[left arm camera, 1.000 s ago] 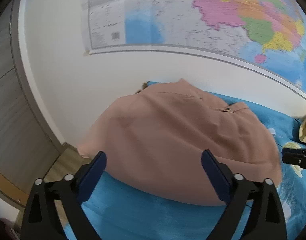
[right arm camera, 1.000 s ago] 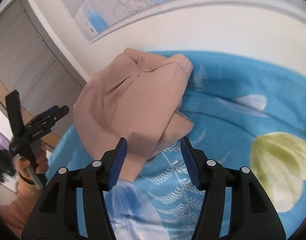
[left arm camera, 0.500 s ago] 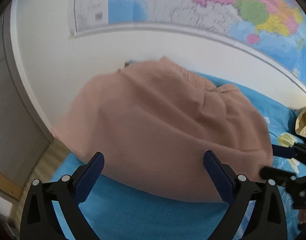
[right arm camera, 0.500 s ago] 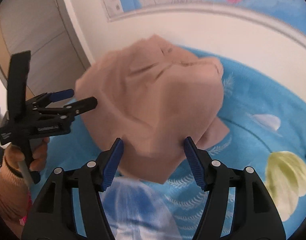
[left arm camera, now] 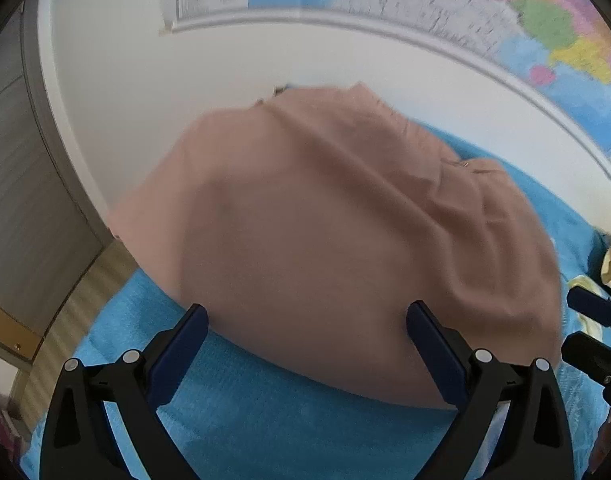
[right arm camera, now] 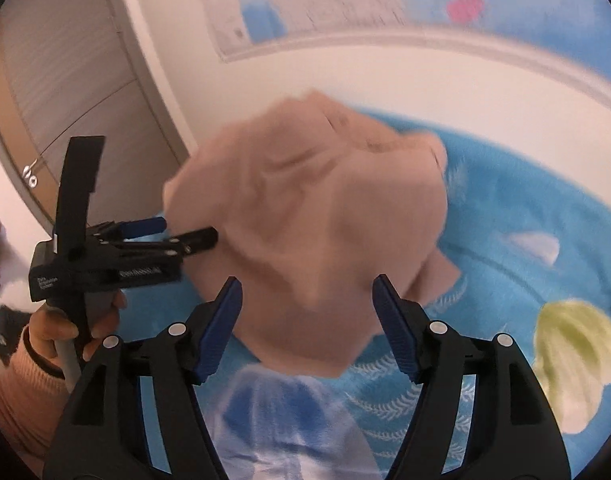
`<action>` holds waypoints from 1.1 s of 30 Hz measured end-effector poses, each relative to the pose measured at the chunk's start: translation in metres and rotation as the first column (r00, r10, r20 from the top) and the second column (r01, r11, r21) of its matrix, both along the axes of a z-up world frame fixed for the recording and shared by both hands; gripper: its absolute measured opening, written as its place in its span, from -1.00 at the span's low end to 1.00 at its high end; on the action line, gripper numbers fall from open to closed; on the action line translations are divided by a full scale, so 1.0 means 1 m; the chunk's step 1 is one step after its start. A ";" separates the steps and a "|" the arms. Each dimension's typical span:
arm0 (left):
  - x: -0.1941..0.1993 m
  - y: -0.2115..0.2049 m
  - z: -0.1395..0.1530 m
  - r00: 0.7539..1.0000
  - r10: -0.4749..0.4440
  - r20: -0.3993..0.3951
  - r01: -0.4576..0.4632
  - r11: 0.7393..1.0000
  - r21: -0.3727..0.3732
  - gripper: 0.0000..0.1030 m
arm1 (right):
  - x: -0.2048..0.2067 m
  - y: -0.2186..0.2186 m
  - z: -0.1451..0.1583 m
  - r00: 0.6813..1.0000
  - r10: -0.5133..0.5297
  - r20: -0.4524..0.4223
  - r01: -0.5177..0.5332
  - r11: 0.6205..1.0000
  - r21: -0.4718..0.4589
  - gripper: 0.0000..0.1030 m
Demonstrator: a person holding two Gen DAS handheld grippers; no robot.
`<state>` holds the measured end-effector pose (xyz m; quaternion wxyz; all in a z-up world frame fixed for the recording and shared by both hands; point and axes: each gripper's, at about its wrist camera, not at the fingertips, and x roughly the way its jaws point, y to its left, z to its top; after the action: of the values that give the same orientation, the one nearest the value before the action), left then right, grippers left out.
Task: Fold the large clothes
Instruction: 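Open the left gripper and withdraw both grippers from the bundle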
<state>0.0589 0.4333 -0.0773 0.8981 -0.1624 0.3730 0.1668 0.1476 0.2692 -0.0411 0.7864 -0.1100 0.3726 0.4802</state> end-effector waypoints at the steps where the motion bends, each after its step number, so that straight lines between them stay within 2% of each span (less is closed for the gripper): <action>1: -0.003 -0.003 0.002 1.000 -0.018 0.021 0.019 1.000 -0.004 0.87 | -0.005 0.005 0.000 1.000 0.027 0.004 -0.027 1.000 -0.009 0.26; 2: -0.003 -0.005 0.002 0.999 -0.035 0.031 0.036 0.999 -0.011 0.87 | -0.008 0.009 -0.002 0.999 0.047 0.001 -0.047 0.999 -0.022 0.14; 5: 0.001 -0.011 -0.002 0.998 -0.056 0.015 0.056 0.998 -0.019 0.86 | -0.013 0.028 -0.021 0.997 0.080 0.005 -0.079 0.991 -0.111 0.03; 6: 0.003 -0.012 -0.004 0.998 -0.062 0.001 0.062 0.998 -0.021 0.86 | -0.012 0.032 -0.030 0.997 0.077 -0.005 -0.077 0.986 -0.145 0.03; 9: 0.006 -0.015 -0.010 0.998 -0.062 -0.026 0.061 0.998 -0.034 0.86 | -0.010 0.034 -0.038 0.997 0.070 -0.014 -0.071 0.987 -0.142 0.04; 15: 0.000 -0.017 -0.005 0.999 -0.043 -0.009 0.043 0.998 -0.049 0.86 | -0.018 0.019 -0.024 0.998 0.056 -0.006 -0.057 0.992 -0.116 0.18; 18: -0.010 -0.026 0.001 0.999 -0.031 0.008 0.031 0.999 -0.035 0.87 | -0.024 0.011 -0.017 0.999 0.041 0.011 -0.040 0.996 -0.084 0.34; 20: -0.017 -0.031 0.004 1.000 -0.015 0.020 0.015 0.999 -0.030 0.87 | -0.028 0.005 -0.013 0.999 0.024 0.038 -0.021 0.997 -0.071 0.63; 23: -0.029 -0.040 0.009 0.999 0.010 0.037 -0.009 1.000 -0.014 0.87 | -0.035 -0.006 -0.007 0.998 0.006 0.066 -0.004 0.999 -0.041 0.76; 29: -0.059 -0.059 0.020 0.994 0.044 0.096 -0.044 0.999 -0.005 0.87 | -0.047 -0.024 -0.002 0.997 -0.025 0.079 0.025 1.000 -0.006 0.88; 33: -0.072 -0.073 0.025 0.990 0.061 0.125 -0.068 0.997 0.046 0.87 | -0.058 -0.030 0.000 0.995 -0.026 0.101 0.026 1.000 0.002 0.89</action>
<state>-0.0129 0.3602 -0.0525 0.9175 -0.1618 0.3068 0.1947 0.0894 0.2392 -0.0415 0.8103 -0.1290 0.3338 0.4641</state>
